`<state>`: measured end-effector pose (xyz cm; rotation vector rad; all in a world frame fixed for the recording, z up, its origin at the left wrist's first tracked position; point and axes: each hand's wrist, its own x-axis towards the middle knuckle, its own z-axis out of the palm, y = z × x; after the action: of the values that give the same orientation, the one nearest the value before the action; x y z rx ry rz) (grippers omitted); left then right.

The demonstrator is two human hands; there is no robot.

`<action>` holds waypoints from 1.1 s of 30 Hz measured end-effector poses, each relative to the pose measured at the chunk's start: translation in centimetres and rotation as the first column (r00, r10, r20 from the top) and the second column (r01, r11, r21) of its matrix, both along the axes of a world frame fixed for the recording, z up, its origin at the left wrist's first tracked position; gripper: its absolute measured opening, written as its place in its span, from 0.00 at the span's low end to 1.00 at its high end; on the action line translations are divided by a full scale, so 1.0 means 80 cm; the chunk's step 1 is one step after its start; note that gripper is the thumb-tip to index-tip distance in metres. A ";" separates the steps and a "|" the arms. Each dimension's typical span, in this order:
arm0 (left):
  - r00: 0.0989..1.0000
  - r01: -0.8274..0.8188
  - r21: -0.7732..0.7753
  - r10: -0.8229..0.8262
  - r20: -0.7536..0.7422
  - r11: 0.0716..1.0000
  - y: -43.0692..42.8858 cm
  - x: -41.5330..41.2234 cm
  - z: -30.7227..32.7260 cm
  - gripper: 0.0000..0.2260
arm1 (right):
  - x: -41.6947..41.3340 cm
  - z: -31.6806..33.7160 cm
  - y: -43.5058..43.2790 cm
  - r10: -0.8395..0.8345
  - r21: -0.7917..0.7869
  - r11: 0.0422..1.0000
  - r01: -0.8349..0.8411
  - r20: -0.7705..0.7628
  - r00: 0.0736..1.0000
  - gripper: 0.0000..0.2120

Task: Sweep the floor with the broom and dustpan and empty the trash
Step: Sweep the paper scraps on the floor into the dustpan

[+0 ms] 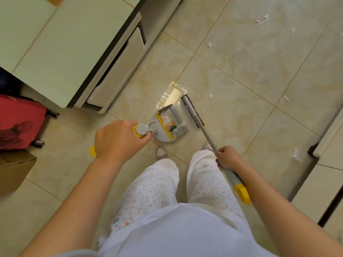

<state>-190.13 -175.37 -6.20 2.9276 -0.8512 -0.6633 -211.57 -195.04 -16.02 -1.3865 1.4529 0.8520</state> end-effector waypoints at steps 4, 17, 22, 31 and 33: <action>0.999 -0.037 0.060 0.036 0.012 0.997 0.004 0.011 0.010 0.22 | 0.012 -0.027 -0.020 -0.013 -0.011 1.000 0.014 0.015 1.000 0.07; 0.999 -0.006 0.094 0.001 0.052 0.996 -0.020 0.010 0.005 0.21 | 0.048 -0.035 -0.014 -0.327 0.269 0.908 0.320 -0.020 0.945 0.06; 0.998 -0.003 0.080 -0.002 0.060 0.997 -0.017 0.012 0.008 0.22 | 0.041 -0.003 0.009 -0.523 0.381 0.773 0.507 -0.070 0.849 0.05; 0.998 0.040 0.024 -0.041 0.046 0.999 -0.021 0.003 0.016 0.24 | 0.011 0.020 -0.007 -0.403 0.207 0.904 0.374 0.123 0.907 0.05; 0.997 0.064 0.017 -0.065 0.053 0.998 -0.029 0.004 0.017 0.24 | 0.003 0.015 -0.024 -0.363 0.164 0.926 0.340 0.137 0.922 0.05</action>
<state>-189.80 -177.70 -4.83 2.9554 -0.9532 -0.6006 -211.36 -196.92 -14.80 -1.0241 1.4290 0.5788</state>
